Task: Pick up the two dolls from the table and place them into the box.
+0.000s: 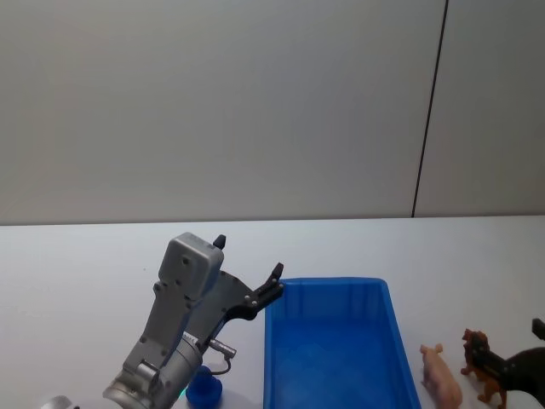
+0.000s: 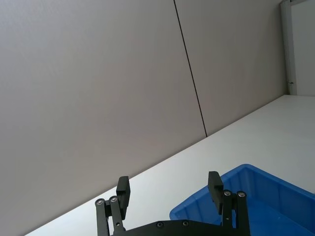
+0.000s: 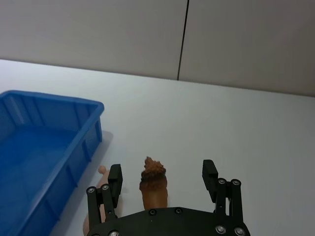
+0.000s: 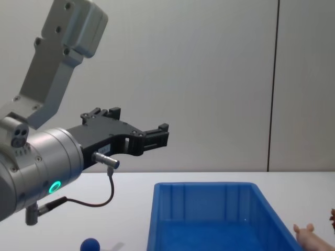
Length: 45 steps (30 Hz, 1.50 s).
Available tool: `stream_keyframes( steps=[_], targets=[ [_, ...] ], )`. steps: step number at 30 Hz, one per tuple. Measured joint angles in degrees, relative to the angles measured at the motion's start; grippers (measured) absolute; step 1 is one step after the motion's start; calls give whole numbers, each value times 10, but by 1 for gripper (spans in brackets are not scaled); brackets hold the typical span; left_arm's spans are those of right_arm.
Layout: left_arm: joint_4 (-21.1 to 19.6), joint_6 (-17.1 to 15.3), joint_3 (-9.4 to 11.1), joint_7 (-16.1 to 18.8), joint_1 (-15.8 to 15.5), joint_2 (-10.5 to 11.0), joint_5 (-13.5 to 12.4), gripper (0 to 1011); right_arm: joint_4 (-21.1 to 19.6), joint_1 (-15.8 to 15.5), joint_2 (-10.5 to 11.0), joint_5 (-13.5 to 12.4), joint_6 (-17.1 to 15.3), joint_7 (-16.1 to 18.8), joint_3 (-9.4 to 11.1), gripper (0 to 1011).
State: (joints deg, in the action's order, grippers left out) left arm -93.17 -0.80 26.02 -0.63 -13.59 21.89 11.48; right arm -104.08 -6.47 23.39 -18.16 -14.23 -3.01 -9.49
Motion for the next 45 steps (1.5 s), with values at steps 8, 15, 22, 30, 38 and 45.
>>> stream_keyframes(
  steps=[8, 15, 22, 30, 38, 45],
  targets=[
    [0, 0, 0, 0, 0, 0, 0, 1001, 18, -6, 6, -8, -13, 7, 6, 1001],
    [0, 0, 0, 0, 0, 0, 0, 1001, 41, -5, 6, -12, -16, 22, 8, 1001],
    [0, 0, 0, 0, 0, 0, 0, 1001, 68, 1, 2, -12, -12, 42, 7, 997],
    [0, 0, 0, 0, 0, 0, 0, 1001, 105, 14, -7, -5, 2, 63, 2, 805],
    [0, 0, 0, 0, 0, 0, 0, 1001, 130, 25, -15, 1, 12, 74, -2, 546],
    [0, 0, 0, 0, 0, 0, 0, 1001, 134, 27, -19, 5, 17, 75, -4, 342]
  ],
)
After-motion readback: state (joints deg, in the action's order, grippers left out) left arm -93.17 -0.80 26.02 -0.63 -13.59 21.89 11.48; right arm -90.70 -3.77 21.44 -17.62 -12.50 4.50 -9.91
